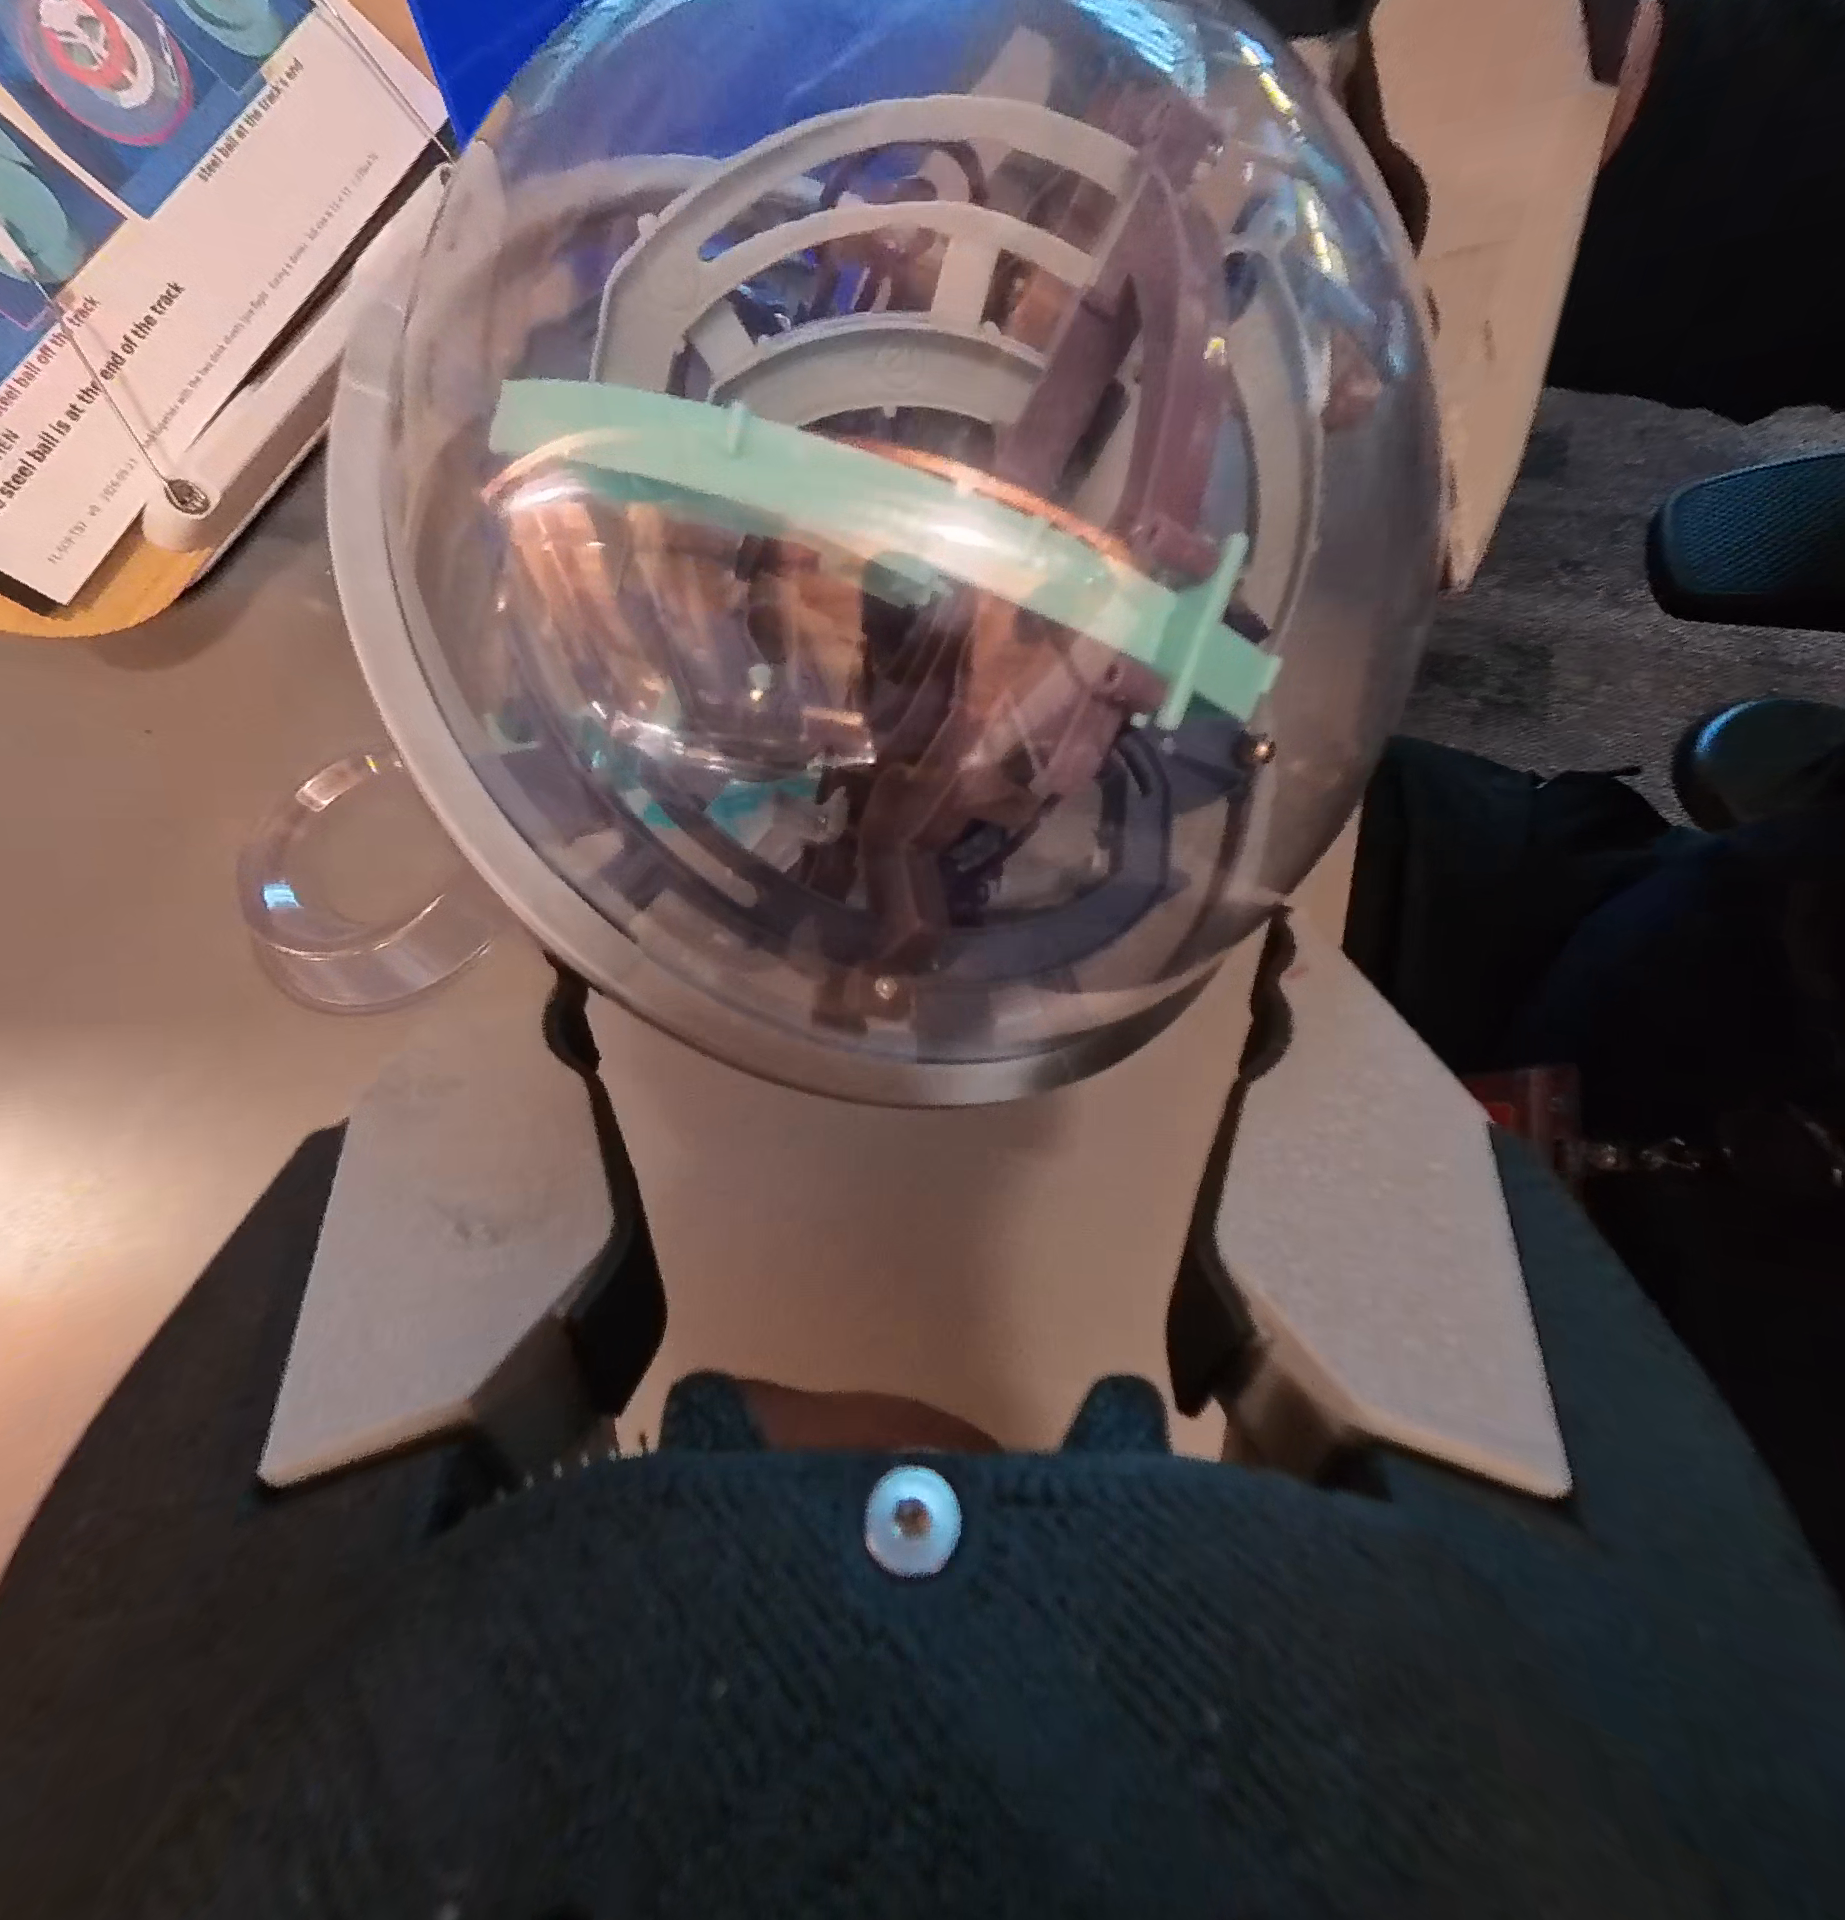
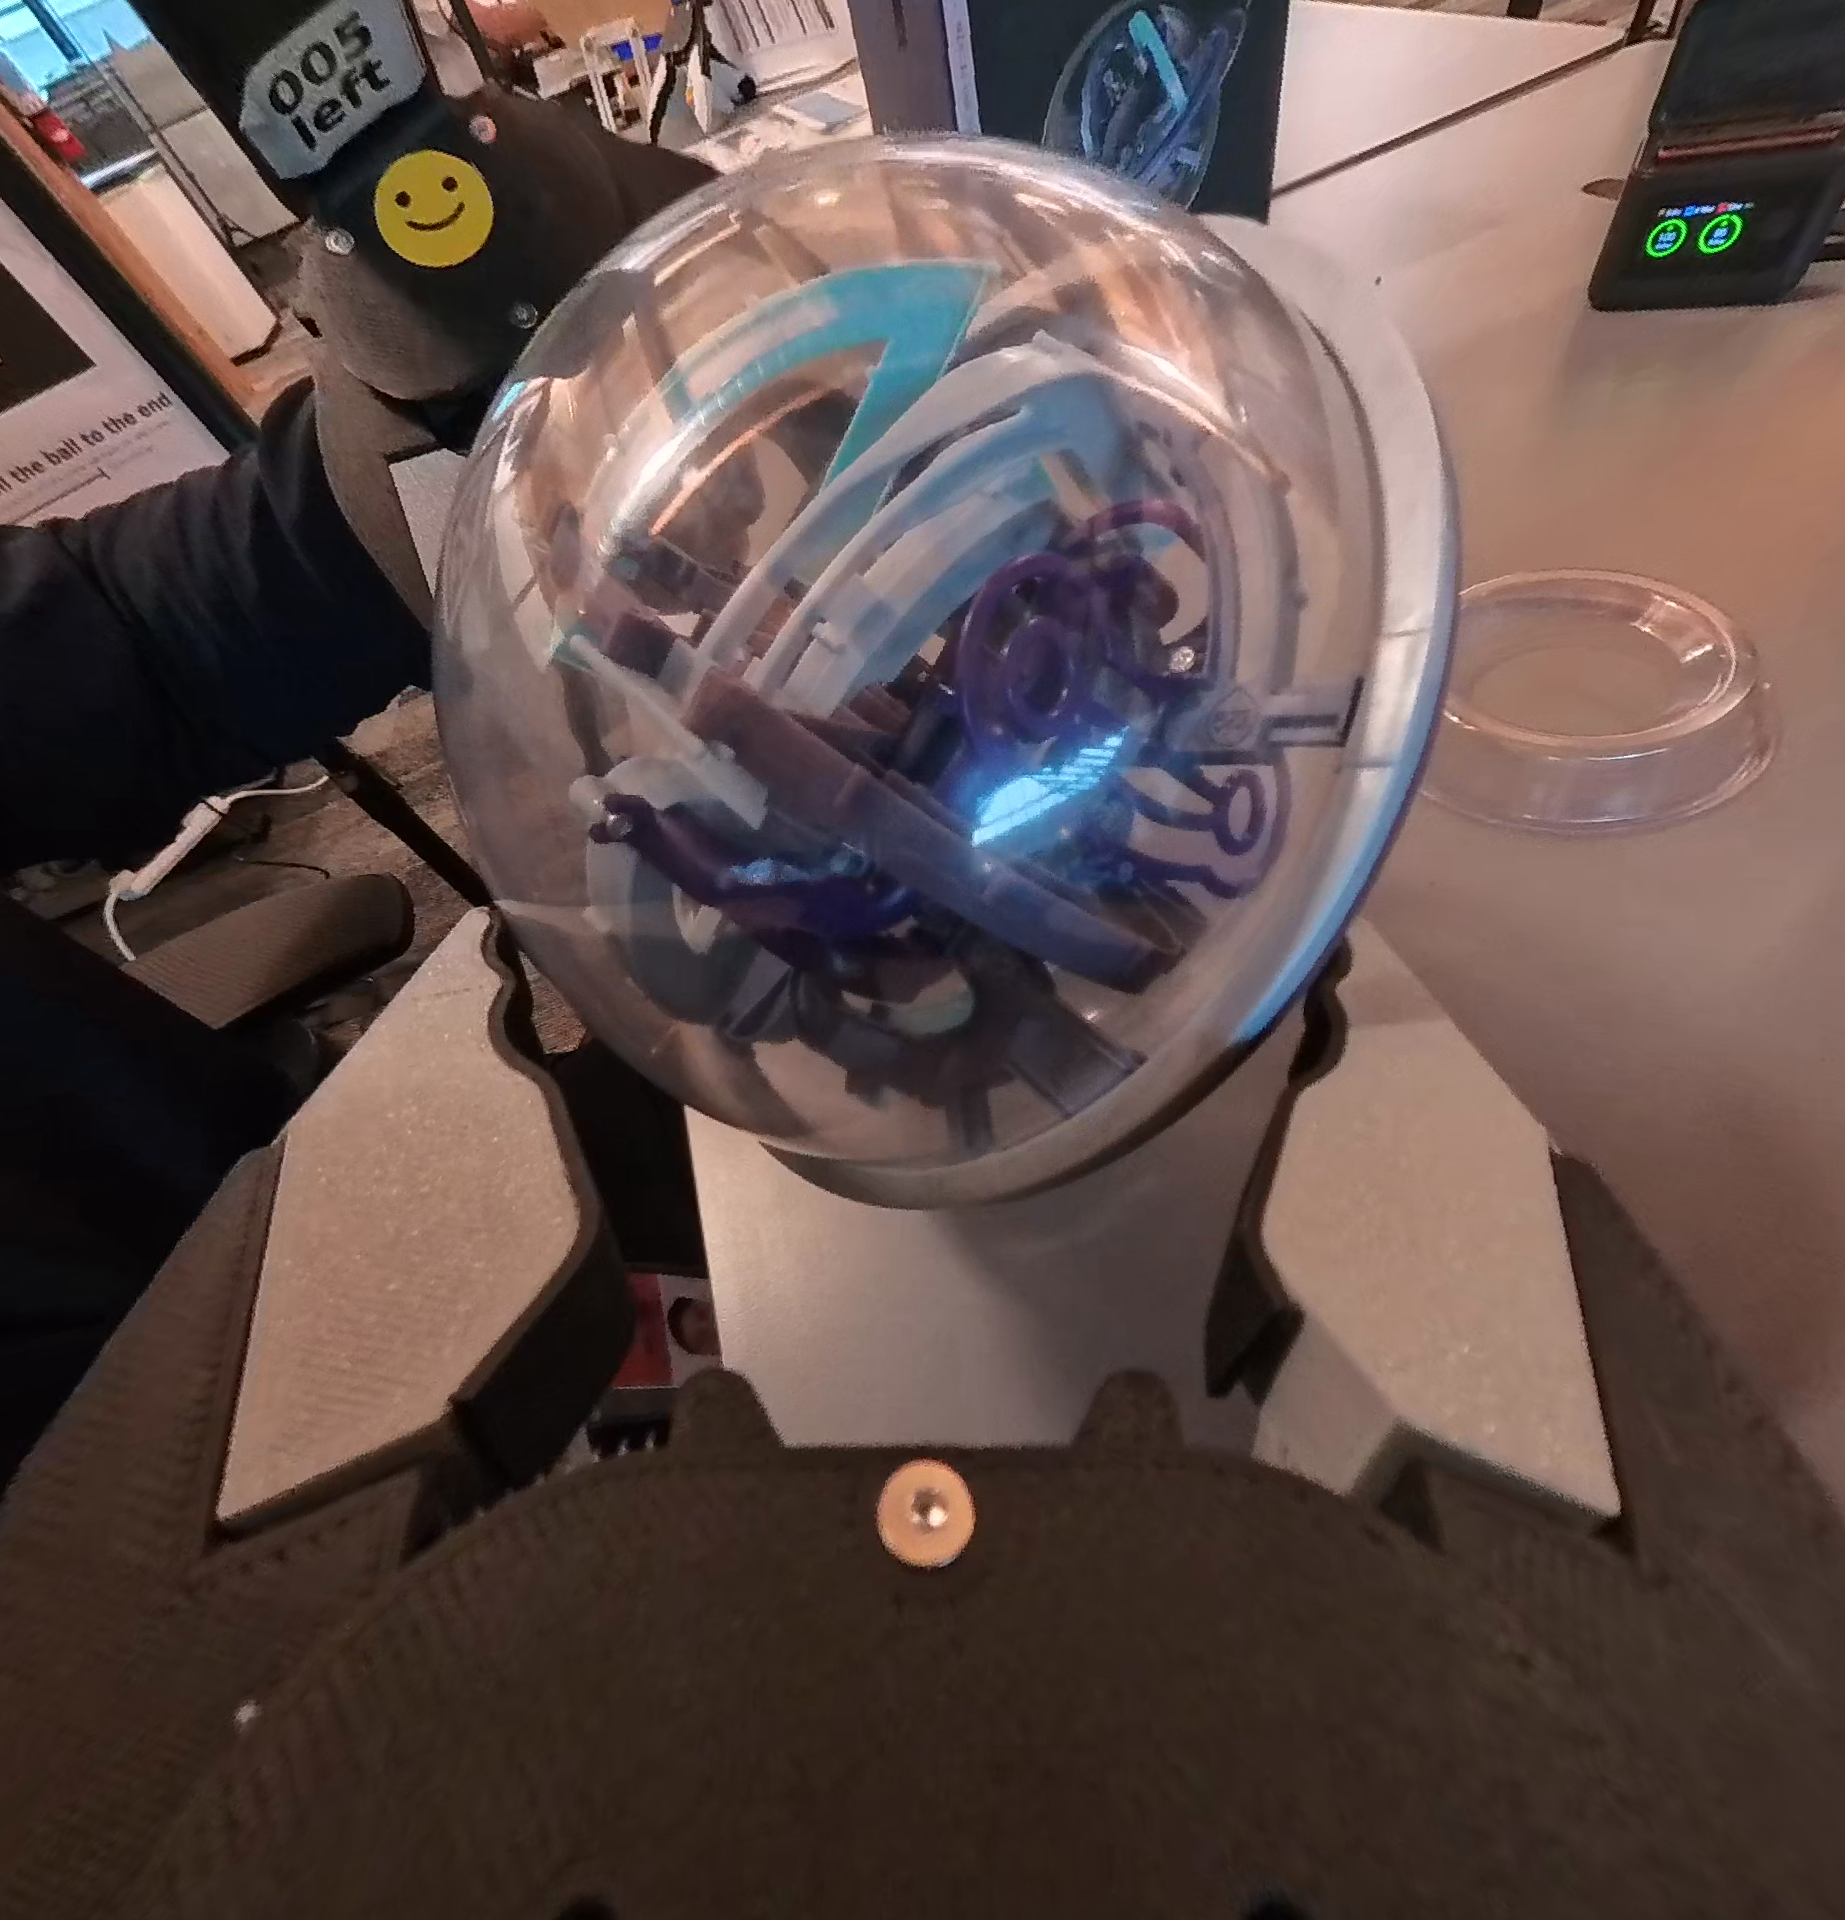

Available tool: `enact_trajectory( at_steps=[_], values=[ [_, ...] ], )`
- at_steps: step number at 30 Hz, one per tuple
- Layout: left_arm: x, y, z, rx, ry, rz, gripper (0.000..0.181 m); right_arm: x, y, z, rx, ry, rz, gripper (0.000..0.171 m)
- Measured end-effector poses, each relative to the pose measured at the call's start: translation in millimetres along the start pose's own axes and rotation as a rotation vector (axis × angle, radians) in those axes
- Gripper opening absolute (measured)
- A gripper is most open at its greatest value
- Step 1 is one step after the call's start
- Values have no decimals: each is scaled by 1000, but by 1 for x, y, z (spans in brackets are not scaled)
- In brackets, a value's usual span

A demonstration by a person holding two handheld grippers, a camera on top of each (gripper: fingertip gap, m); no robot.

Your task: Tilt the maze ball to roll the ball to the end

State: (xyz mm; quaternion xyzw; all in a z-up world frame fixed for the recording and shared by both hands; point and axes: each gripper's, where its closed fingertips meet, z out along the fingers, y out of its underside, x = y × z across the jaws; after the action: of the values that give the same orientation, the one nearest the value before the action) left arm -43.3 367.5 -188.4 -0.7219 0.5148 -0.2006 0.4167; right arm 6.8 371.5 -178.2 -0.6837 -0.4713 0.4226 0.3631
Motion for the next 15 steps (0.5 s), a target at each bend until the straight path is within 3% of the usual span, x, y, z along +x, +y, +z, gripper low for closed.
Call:
enact_trajectory(
  at_steps=[15],
  values=[
    [4, 1, 1, -8, 46, -54, 125, -2, 3, -2, -27, -19, 70, 143]
  ],
)
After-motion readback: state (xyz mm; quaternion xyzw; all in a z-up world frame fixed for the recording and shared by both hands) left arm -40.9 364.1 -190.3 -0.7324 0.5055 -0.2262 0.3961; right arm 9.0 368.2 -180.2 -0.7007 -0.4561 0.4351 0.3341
